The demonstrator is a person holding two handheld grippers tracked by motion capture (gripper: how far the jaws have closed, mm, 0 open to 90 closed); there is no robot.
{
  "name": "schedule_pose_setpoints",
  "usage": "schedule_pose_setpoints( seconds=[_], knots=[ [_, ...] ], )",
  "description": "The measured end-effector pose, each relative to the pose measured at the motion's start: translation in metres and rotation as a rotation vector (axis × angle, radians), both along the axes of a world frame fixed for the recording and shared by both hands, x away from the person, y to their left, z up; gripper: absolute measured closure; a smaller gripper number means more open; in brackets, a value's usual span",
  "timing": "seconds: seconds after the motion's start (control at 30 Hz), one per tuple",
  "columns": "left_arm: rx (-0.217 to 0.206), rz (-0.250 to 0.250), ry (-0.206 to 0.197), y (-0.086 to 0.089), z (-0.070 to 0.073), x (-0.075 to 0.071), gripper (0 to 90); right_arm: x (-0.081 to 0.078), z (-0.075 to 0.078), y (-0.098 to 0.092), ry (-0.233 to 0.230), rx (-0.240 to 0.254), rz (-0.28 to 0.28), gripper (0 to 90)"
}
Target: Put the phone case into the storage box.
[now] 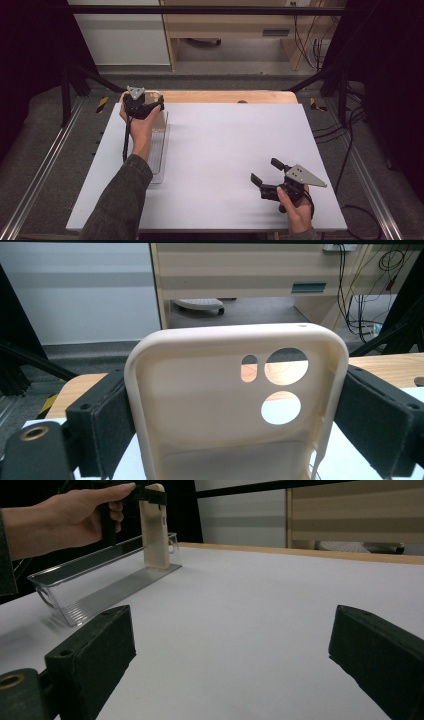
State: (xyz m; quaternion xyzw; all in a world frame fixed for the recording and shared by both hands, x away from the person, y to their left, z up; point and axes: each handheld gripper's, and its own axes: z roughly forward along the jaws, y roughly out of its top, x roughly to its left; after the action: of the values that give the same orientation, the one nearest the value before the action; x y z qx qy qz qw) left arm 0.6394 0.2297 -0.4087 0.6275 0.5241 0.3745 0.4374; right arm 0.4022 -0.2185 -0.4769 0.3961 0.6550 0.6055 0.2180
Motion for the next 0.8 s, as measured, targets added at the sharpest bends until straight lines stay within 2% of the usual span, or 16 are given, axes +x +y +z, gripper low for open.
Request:
schedule_pose_setpoints(
  seconds=[0.4, 0.53, 0.8],
  knots=[
    [0.006, -0.005, -0.001, -0.0011, -0.0001, -0.0006, 9.8, 0.0, 0.0, 0.0003, 0.001, 0.0, 0.001, 4.6],
    [0.026, -0.018, -0.008, -0.0024, -0.0003, -0.0012, 9.3, 0.0001, -0.0002, 0.0005, 0.003, 0.0, 0.005, 4.7],
    [0.01, -0.01, -0.045, 0.0008, 0.0037, -0.0051, 4.4, 0.0003, -0.0002, 0.0014, 0.003, 0.001, 0.007, 4.6]
  ],
)
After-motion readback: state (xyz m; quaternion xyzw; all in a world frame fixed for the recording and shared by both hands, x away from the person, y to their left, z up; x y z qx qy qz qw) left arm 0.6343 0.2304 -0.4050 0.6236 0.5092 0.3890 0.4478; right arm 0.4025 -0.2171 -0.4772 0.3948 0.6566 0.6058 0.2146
